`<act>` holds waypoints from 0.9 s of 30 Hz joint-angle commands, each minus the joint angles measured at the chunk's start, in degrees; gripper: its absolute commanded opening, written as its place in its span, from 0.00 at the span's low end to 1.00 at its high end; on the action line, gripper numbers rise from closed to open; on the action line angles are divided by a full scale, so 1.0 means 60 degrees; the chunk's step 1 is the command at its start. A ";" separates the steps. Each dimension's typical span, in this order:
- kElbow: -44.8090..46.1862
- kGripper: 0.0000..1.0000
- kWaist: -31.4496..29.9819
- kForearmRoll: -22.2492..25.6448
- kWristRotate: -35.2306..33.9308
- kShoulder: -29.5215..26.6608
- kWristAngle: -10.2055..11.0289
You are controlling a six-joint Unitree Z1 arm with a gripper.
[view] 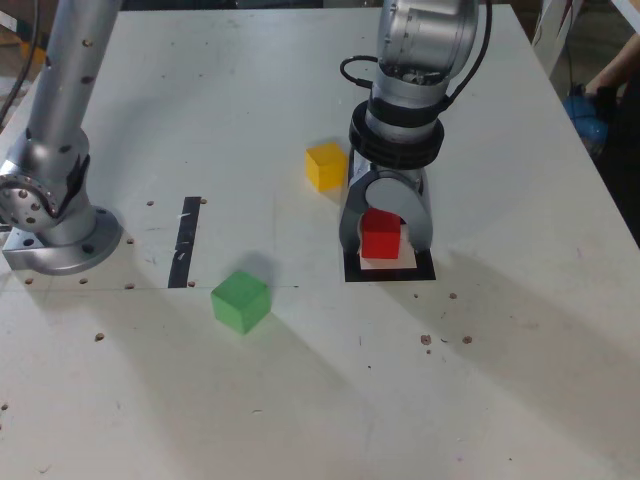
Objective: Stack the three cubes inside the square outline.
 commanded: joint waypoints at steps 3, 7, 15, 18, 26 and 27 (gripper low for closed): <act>-0.0078 0.92 0.0008 0.0089 0.0021 -0.0211 0.0059; -0.0082 0.97 0.0016 0.0490 -0.0021 -0.0746 0.0360; 0.0866 0.99 0.0893 0.1184 -0.0093 -0.2646 0.0923; 0.1201 0.99 0.1512 0.1136 0.0020 -0.3002 0.1120; 0.1516 0.99 0.3013 0.0454 0.0522 -0.2676 0.1382; 0.1554 0.99 0.3094 0.0357 0.0550 -0.2612 0.1365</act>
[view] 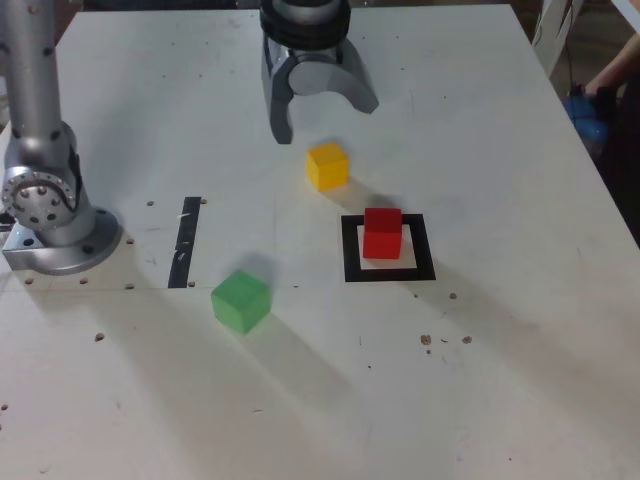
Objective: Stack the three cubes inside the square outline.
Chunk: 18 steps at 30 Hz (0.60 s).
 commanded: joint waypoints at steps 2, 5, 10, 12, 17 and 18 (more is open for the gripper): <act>0.0122 0.99 0.0147 -0.0240 0.0060 0.0223 -0.0085; 0.0197 0.97 0.0194 -0.0329 0.0061 0.0476 -0.0248; 0.0306 0.87 0.0237 -0.0555 0.0007 0.0840 -0.0420; 0.0389 0.83 0.0237 -0.0770 -0.0038 0.0877 -0.0443; 0.0515 0.74 0.0248 -0.1164 -0.0109 0.1086 -0.0449; 0.0515 0.72 0.0252 -0.1186 -0.0118 0.1144 -0.0447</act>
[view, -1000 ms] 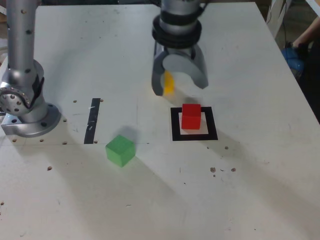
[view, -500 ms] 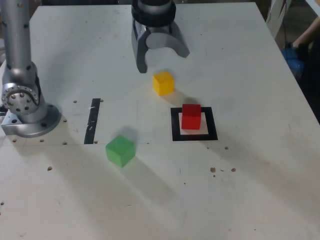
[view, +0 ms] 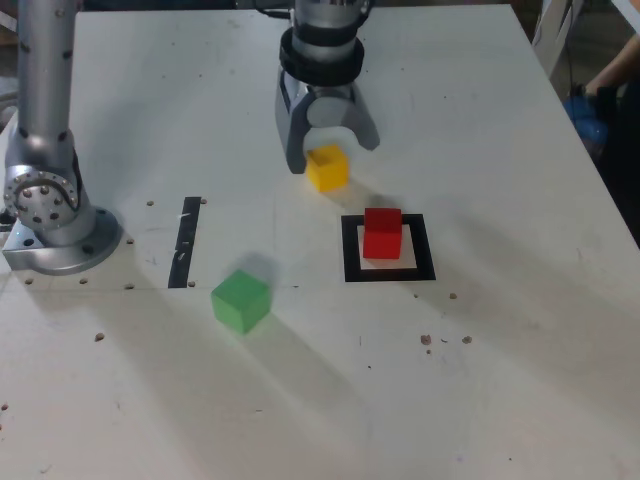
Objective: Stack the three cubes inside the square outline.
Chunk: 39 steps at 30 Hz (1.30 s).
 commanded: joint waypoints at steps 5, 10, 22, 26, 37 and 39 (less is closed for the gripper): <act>0.0060 0.58 0.0038 0.0018 -0.0114 0.0180 0.0007; 0.0144 0.52 0.0038 -0.0012 -0.0193 0.0197 0.0017; 0.0310 0.33 0.0036 -0.0531 -0.0191 0.0306 0.0004; 0.0394 0.27 -0.0012 -0.0642 -0.0175 0.0267 -0.0048; -0.0330 0.26 -0.0726 0.0982 0.0947 -0.1468 -0.0018; -0.0584 0.26 -0.1156 0.1327 0.0950 -0.1791 -0.0010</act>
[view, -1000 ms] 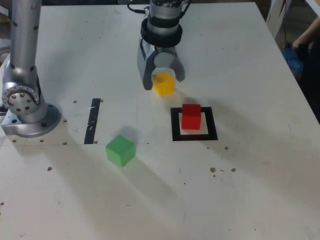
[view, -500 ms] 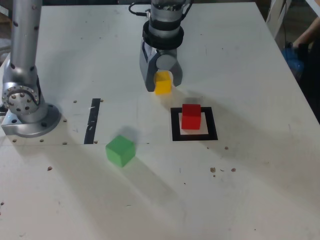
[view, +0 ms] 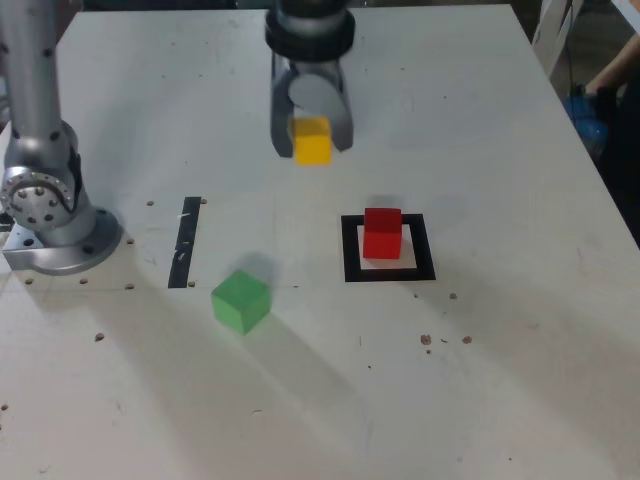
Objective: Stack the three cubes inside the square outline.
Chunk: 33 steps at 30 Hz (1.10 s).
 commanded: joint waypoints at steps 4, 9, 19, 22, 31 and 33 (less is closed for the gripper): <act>-0.0887 0.26 -0.1139 0.0753 -0.0221 -0.0087 -0.0031; -0.2139 0.26 -0.2315 0.1397 -0.0651 0.0873 -0.0170; -0.3238 0.26 -0.3116 0.1873 -0.1048 0.2133 -0.0128; -0.3192 0.26 -0.3116 0.1778 -0.1054 0.2266 -0.0160; -0.3106 0.27 -0.3072 0.1522 -0.1046 0.2521 -0.0256; -0.3062 0.28 -0.3015 0.1500 -0.1029 0.2525 -0.0248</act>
